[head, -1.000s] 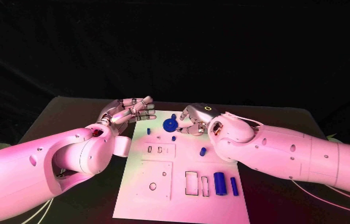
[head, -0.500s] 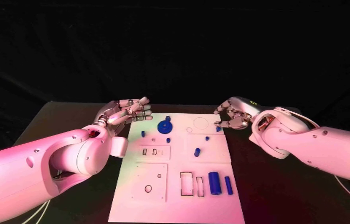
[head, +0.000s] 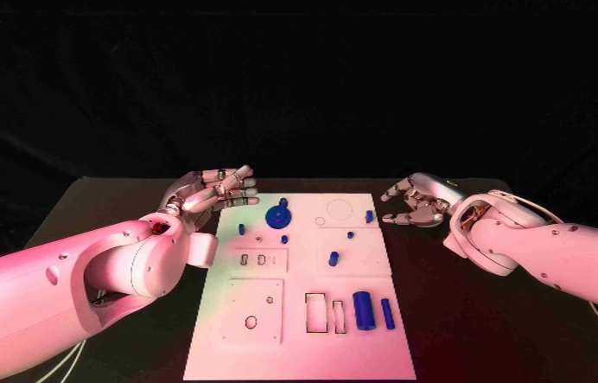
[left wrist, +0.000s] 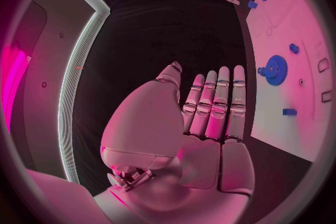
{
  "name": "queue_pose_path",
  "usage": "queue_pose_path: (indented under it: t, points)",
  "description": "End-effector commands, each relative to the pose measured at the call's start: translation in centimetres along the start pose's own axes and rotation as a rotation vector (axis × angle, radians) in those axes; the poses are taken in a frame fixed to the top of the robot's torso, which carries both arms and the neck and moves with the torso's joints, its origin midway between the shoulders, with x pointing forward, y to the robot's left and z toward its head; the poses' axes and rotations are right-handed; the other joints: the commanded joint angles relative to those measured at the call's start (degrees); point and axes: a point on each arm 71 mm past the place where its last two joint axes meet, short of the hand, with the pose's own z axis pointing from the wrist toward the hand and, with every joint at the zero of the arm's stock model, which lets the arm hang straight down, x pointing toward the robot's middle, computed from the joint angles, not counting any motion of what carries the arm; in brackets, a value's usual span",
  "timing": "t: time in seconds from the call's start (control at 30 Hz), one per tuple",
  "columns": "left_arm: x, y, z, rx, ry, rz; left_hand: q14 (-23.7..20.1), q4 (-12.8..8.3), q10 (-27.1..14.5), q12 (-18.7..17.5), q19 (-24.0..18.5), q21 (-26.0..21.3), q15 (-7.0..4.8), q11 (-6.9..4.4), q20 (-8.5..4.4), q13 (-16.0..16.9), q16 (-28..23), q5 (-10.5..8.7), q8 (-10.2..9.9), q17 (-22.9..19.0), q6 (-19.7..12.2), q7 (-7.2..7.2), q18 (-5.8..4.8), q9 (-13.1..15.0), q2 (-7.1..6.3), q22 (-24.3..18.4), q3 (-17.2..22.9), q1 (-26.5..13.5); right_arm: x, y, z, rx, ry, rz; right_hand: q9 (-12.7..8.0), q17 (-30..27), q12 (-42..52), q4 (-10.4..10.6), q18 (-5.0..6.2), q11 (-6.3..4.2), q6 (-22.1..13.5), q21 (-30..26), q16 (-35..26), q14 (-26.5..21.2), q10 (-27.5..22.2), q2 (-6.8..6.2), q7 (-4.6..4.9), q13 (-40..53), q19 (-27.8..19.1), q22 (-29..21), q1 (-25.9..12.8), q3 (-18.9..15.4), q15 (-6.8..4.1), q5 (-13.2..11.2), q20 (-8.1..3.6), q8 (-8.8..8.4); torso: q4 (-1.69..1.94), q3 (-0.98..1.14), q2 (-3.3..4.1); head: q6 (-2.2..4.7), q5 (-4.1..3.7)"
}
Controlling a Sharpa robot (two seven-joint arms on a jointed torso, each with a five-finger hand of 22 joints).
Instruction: Assemble the parts on the task board
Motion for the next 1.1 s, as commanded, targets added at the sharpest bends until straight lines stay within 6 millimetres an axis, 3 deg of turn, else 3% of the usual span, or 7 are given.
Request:
queue_pose_path:
  t: [0.03,0.17,0.5,1.1]
  points:
    - [0.3,0.0,0.0,0.005,0.022,-0.009,-0.33,-0.19,0.03,-0.29,-0.39,0.35,0.07,0.32,0.08,-0.07,-0.28,-0.26,-0.21,0.08,0.29,0.13,0.54,-0.05,0.10,0.08,-0.25,0.44,0.8,0.1,0.2,-0.017,0.044,0.014,-0.07,13.57,-0.30,0.05,-0.04,0.33,-0.08,-0.02,-0.02,5.58,0.08,0.12,0.38,7.62,2.61,11.34,0.63,-0.35,0.48,0.40,0.33,-0.22,0.19,0.10,0.11,-0.11,0.11]
    - [0.2,0.0,0.0,0.005,0.021,-0.008,-0.33,-0.19,0.03,-0.29,-0.39,0.35,0.07,0.32,0.08,-0.07,-0.28,-0.26,-0.21,0.08,0.29,0.13,0.54,-0.05,0.10,0.08,-0.25,0.44,1.6,0.1,0.5,-0.012,0.054,0.015,-0.02,13.80,0.01,0.05,-0.10,0.41,0.24,0.19,0.09,5.64,0.34,0.54,0.42,7.93,2.82,11.57,0.87,-0.28,0.61,0.83,0.53,0.01,0.21,0.01,0.05,-0.41,0.26]
    - [0.2,0.0,0.0,0.004,0.020,-0.008,-0.33,-0.19,0.03,-0.29,-0.39,0.35,0.07,0.32,0.08,-0.07,-0.28,-0.26,-0.21,0.08,0.29,0.13,0.54,-0.05,0.10,0.08,-0.25,0.44,2.5,0.3,1.2,-0.002,0.047,0.014,0.16,14.54,0.64,0.33,-0.48,0.34,1.29,1.33,0.43,5.83,0.90,1.28,0.31,8.56,3.90,12.76,0.68,-0.25,0.63,1.86,0.71,0.45,0.08,0.01,-0.01,-0.75,0.53]
    - [0.2,0.0,0.0,-0.002,0.023,-0.009,-0.31,-0.22,0.06,-0.34,-0.47,0.37,0.06,0.31,0.10,-0.06,-0.33,-0.25,-0.25,0.10,0.32,0.12,0.54,-0.05,0.13,0.08,-0.24,0.51,3.0,0.8,2.1,0.002,0.044,0.014,0.26,15.02,1.24,0.50,-0.65,0.14,2.40,1.85,0.64,5.95,1.45,2.77,0.10,9.17,4.38,13.29,0.84,0.51,0.49,1.98,0.66,0.68,0.10,0.03,-0.02,-0.84,0.71]
